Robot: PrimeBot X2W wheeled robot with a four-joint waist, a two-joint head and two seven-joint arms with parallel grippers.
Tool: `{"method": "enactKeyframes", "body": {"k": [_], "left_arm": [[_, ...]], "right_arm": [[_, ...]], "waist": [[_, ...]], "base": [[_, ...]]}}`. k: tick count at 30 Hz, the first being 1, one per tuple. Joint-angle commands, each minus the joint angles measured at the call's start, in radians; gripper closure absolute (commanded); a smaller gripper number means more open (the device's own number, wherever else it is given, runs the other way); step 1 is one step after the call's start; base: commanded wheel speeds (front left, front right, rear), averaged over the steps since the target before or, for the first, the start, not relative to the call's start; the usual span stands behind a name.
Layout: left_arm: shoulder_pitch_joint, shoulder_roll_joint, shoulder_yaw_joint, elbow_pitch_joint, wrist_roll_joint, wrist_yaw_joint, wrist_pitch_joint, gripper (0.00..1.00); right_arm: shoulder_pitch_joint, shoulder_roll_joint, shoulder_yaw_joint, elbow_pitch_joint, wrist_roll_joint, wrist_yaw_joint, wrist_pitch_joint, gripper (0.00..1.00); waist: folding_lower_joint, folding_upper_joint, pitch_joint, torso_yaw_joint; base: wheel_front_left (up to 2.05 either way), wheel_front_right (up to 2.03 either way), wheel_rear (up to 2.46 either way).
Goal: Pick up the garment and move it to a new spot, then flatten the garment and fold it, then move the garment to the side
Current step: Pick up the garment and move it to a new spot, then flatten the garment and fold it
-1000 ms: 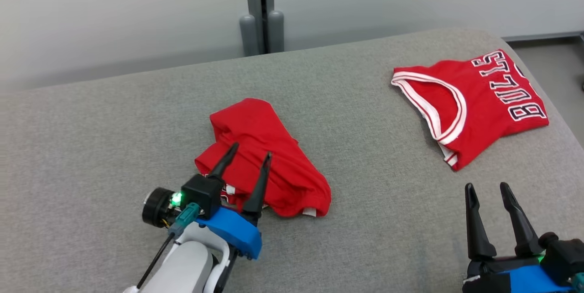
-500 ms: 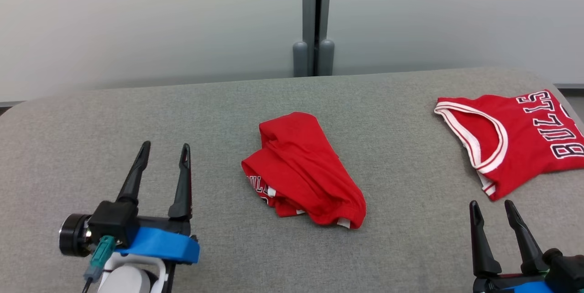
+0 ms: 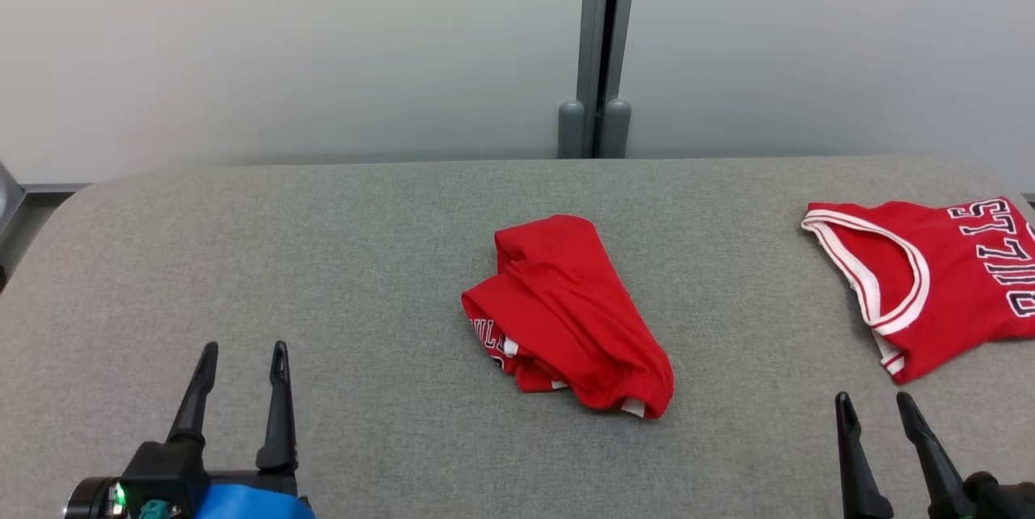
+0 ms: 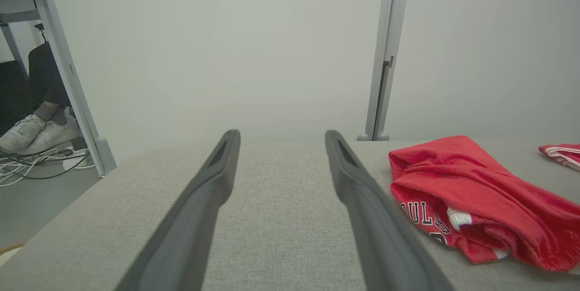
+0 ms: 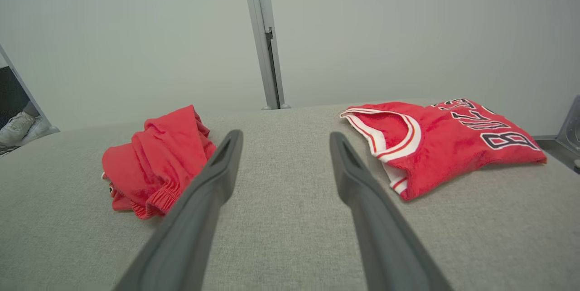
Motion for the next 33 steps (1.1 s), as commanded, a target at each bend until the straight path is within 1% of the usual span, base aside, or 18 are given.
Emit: {"method": "enactKeyframes", "body": {"k": [1, 10, 33], "left_arm": [[0.015, -0.005, 0.009, 0.0, 0.007, -0.004, -0.002, 0.0], [0.029, -0.024, 0.054, 0.009, 0.019, -0.02, -0.002, 0.0], [0.018, -0.062, 0.094, 0.026, 0.062, -0.061, -0.002, 0.0]], "right_arm": [[0.019, -0.002, 0.0, 0.002, 0.01, 0.0, 0.0, 0.0], [0.038, -0.002, 0.004, 0.005, 0.011, 0.0, 0.006, 0.0], [0.038, -0.002, -0.006, 0.013, 0.01, 0.0, 0.009, 0.0]], "waist": [[0.0001, 0.0, -0.002, 0.0], [0.0001, 0.0, -0.005, -0.001], [0.0001, 0.0, -0.005, -0.008]], "base": [[0.0, 0.0, 0.0], [0.0, 0.0, 0.0], [0.0, 0.0, 0.0]]}}
